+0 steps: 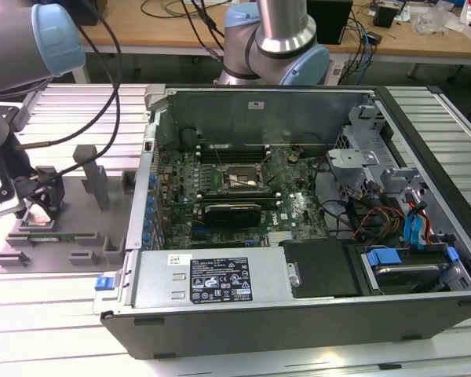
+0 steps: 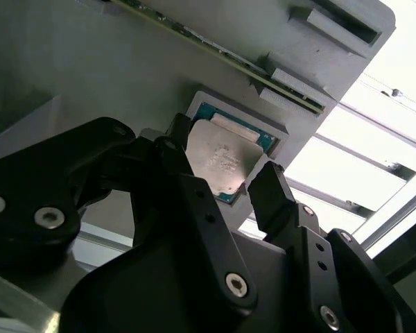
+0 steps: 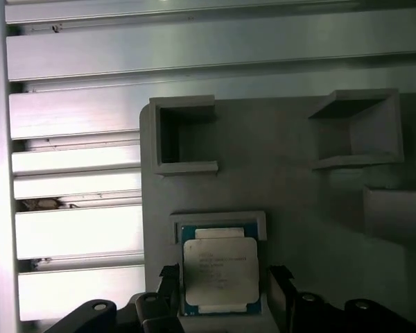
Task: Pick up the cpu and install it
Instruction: 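Pick up the cpu and move it towards the insertion slot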
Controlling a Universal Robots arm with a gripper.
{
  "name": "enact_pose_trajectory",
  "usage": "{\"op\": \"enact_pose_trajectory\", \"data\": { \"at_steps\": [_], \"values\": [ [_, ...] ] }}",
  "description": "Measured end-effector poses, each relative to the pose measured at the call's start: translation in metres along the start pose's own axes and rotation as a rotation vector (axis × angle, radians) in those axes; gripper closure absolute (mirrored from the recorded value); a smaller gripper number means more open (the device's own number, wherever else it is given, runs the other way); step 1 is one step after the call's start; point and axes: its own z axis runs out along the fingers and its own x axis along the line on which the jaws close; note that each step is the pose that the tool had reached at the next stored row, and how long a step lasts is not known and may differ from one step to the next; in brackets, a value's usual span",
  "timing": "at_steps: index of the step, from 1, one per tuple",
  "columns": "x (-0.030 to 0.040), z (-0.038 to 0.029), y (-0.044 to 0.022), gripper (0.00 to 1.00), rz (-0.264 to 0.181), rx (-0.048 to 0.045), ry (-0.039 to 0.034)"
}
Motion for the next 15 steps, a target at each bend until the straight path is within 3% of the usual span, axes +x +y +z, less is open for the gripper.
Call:
{"op": "enact_pose_trajectory", "data": {
  "at_steps": [12, 13, 15],
  "values": [
    [-0.0002, 0.0078, 0.0035, 0.38, -0.013, 0.0004, 0.0037],
    [0.0001, 0.0087, 0.0076, 0.38, -0.013, 0.0003, 0.0037],
    [0.0012, 0.0096, 0.0099, 0.38, -0.013, 0.0003, 0.0039]
  ]
}}
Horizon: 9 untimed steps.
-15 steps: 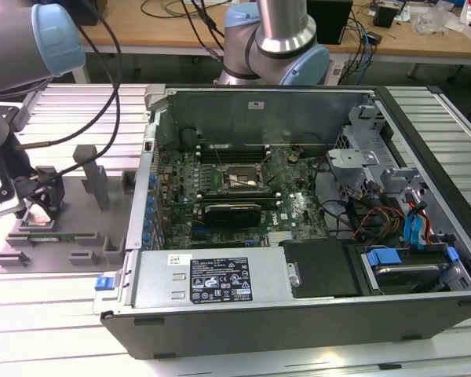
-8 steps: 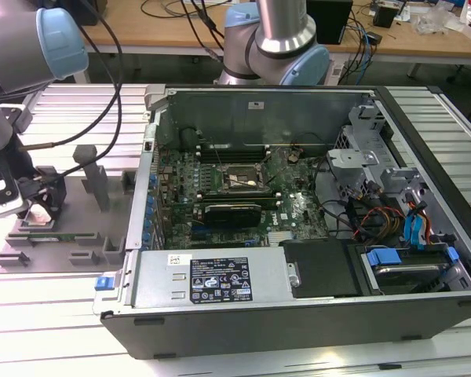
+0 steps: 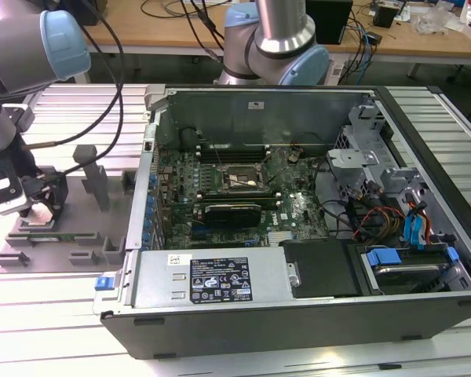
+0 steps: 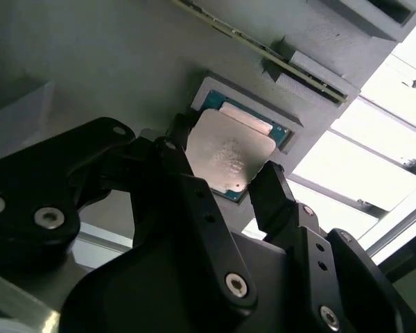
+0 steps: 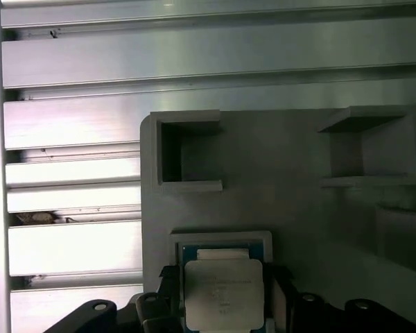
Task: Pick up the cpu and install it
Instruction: 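Pick up the cpu and move it towards the insertion slot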
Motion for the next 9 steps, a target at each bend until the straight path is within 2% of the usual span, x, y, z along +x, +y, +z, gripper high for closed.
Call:
{"op": "enact_pose_trajectory", "data": {
  "at_steps": [9],
  "values": [
    [0.0019, 0.0013, 0.0001, 0.38, 0.000, 0.0002, -0.0001]
  ]
}}
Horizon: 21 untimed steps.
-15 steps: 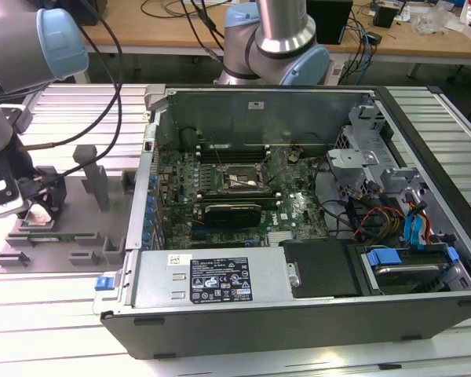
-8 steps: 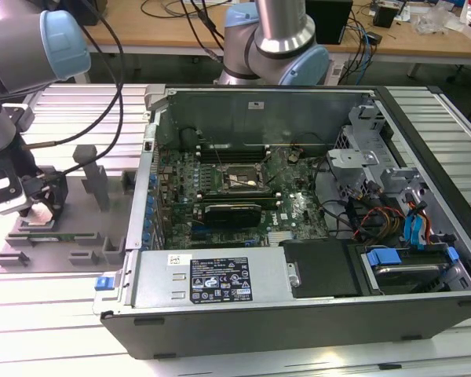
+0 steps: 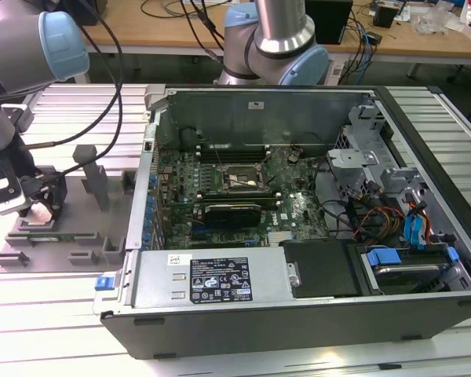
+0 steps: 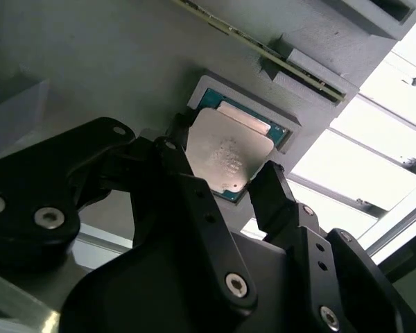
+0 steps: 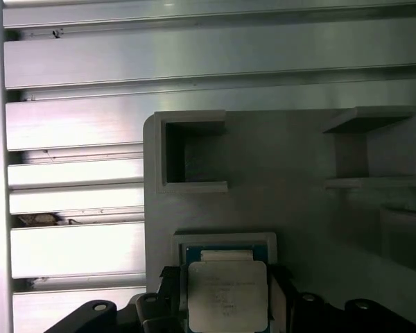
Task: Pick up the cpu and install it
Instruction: 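Pick up the cpu and move it towards the insertion slot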
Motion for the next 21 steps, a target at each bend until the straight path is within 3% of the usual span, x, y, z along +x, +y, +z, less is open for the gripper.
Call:
{"op": "enact_pose_trajectory", "data": {
  "at_steps": [3, 4, 7, 12, 14, 18, 20, 21],
  "values": [
    [0.0000, 0.0000, 0.0000, 0.39, 0.000, 0.0001, 0.0000],
    [0.0000, 0.0001, 0.0000, 0.45, 0.000, 0.0001, 0.0000],
    [0.0000, -0.0001, 0.0000, 0.45, 0.000, 0.0000, -0.0001],
    [0.0001, -0.0125, 0.0005, 0.45, 0.000, 0.0001, -0.0001],
    [0.0002, -0.0205, 0.0008, 0.45, 0.000, 0.0001, -0.0001],
    [0.0002, -0.0299, 0.0011, 0.45, 0.000, 0.0001, -0.0001],
    [0.0003, -0.0423, 0.0016, 0.45, 0.000, 0.0001, 0.0000],
    [0.0004, -0.0526, 0.0020, 0.45, 0.000, 0.0001, 0.0000]
  ]
}}
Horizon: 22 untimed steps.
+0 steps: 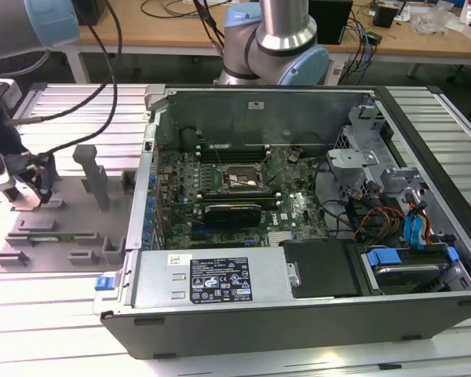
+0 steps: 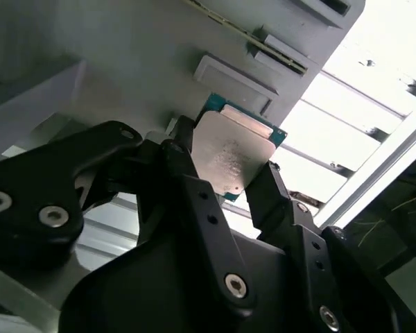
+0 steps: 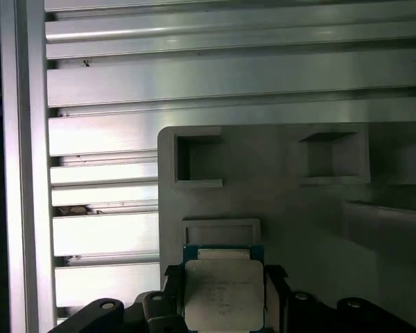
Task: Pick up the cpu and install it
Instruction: 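Pick up the cpu and move it towards the insertion slot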
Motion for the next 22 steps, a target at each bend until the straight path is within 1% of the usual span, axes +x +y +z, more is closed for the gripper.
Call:
{"op": "enact_pose_trajectory", "data": {
  "at_steps": [1, 3, 5, 9, 11, 13, 15, 18, 22],
  "values": [
    [0.0000, -0.0058, 0.0002, 0.45, 0.000, -0.0001, -0.0001],
    [0.0001, -0.0147, 0.0006, 0.45, 0.000, -0.0001, -0.0002],
    [0.0001, -0.0223, 0.0008, 0.45, 0.000, 0.0000, -0.0001],
    [0.0003, -0.0475, 0.0018, 0.45, 0.000, 0.0000, -0.0001],
    [0.0004, -0.0528, 0.0020, 0.45, 0.000, -0.0001, -0.0001],
    [0.0004, -0.0615, 0.0023, 0.45, 0.000, -0.0001, -0.0002],
    [0.0004, -0.0670, 0.0025, 0.45, 0.000, -0.0001, -0.0001],
    [0.0006, -0.0814, 0.0031, 0.45, 0.000, -0.0001, -0.0001],
    [0.0006, -0.0914, 0.0035, 0.45, 0.000, -0.0001, -0.0002]
  ]
}}
